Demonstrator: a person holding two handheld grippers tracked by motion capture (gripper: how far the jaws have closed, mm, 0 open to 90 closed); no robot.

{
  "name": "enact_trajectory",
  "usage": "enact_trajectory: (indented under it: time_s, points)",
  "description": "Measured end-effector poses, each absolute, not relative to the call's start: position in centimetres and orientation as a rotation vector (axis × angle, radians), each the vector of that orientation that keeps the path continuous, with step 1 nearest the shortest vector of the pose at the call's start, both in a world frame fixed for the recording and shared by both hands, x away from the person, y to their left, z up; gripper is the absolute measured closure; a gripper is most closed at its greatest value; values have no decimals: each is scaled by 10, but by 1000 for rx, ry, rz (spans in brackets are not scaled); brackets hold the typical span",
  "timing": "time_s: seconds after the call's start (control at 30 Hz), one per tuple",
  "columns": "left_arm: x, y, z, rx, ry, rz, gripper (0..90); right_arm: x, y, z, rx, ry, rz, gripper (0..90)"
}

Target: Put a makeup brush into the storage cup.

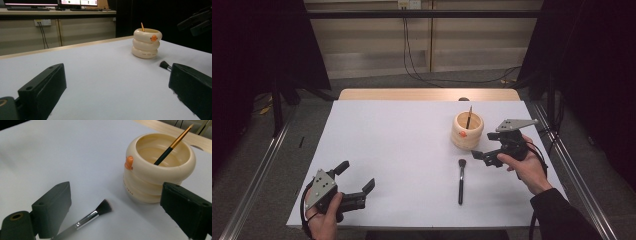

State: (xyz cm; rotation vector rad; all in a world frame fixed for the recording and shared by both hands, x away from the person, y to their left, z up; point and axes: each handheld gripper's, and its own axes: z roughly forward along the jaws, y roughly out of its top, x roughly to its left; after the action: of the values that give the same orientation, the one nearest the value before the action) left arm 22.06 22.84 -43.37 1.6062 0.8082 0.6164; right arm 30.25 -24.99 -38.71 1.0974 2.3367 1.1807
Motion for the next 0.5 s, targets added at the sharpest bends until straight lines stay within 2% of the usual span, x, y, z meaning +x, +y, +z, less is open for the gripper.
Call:
enact_trajectory:
  time_s: [0.3, 0.5]
  points:
    - [221, 228, -434, 1607, 810, 613, 13, 307, -239, -391, 1158, 2453, 1101, 99]
    - [221, 228, -434, 1606, 809, 614, 13, 314, -237, -390, 1217, 2551, 989, 160]
